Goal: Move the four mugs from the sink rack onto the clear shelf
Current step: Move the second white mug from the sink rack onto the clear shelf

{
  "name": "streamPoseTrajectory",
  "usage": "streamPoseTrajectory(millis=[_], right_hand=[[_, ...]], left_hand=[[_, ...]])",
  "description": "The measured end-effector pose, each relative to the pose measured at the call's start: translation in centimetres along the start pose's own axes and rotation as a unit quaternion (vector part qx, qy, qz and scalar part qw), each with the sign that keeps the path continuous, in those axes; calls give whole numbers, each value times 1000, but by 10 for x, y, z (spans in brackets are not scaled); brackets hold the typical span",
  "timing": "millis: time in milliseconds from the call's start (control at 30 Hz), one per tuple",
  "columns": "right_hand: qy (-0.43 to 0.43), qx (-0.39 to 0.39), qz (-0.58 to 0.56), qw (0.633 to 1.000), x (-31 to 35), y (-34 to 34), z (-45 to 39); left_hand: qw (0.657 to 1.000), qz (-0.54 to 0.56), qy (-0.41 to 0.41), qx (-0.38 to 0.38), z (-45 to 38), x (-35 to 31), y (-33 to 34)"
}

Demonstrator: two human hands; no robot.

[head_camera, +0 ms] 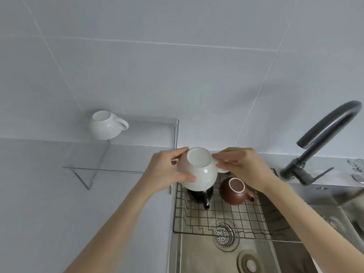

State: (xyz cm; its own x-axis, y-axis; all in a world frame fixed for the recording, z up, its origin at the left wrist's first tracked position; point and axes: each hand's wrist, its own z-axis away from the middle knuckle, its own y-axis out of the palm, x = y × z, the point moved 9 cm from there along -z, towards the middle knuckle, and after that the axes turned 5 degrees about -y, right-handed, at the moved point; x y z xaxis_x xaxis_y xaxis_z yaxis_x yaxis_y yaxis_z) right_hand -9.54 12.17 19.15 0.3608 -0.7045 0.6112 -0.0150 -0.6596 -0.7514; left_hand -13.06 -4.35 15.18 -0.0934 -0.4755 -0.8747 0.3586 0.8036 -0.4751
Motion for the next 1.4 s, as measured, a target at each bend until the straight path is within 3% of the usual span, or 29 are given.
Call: streamPoseTrajectory(millis=[267,600,933,1400], right_hand=[[-1,-29,-50,998,82,39,-82],[29,-25,-79,996,125,148,-150],[68,-54,-68,994,114,200,-166],[63,-73,-98,991,112,217,-173]], left_hand=[[996,88,18,-22,10,25,-120],[993,27,-52,-102,5,108,-213],[996,55,-47,-43,-21,156,-228],[995,77,-51,-33,-25,175,-237]])
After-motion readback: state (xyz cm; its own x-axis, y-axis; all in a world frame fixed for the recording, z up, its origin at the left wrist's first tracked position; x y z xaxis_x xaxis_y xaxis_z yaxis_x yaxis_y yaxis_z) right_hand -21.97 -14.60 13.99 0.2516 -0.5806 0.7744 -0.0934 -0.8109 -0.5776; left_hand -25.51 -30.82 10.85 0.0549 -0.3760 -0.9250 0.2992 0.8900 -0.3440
